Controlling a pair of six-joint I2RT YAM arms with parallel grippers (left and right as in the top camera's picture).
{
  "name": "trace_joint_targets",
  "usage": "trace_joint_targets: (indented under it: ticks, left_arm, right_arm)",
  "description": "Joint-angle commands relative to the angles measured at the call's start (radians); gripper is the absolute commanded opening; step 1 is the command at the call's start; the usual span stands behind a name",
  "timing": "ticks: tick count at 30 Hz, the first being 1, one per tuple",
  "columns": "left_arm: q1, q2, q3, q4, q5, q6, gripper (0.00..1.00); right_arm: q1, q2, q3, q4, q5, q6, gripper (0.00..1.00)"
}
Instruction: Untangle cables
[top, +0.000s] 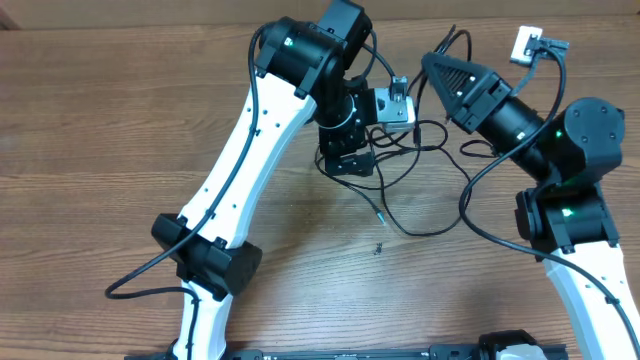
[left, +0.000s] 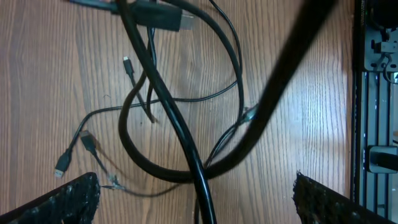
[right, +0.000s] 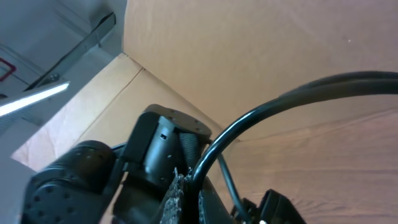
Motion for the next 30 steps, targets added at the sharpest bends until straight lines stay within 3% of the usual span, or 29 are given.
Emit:
trace_joint_targets:
  ticks: [1, 16, 30]
  left_arm:
    - [-0.001, 0.005, 0.0, -0.002, 0.015, 0.023, 1.0]
    - [-0.001, 0.024, 0.0, 0.054, 0.17, 0.021, 0.99]
    - [-0.002, 0.024, 0.0, 0.059, 0.168, -0.015, 0.99]
  right_arm:
    - [-0.031, -0.023, 0.021, 0.03, -0.049, 0.067, 0.04]
    - [-0.048, -0.023, 0.021, 0.103, -0.114, 0.149, 0.04]
    - [-0.048, -0.023, 0.02, 0.078, -0.114, 0.148, 0.04]
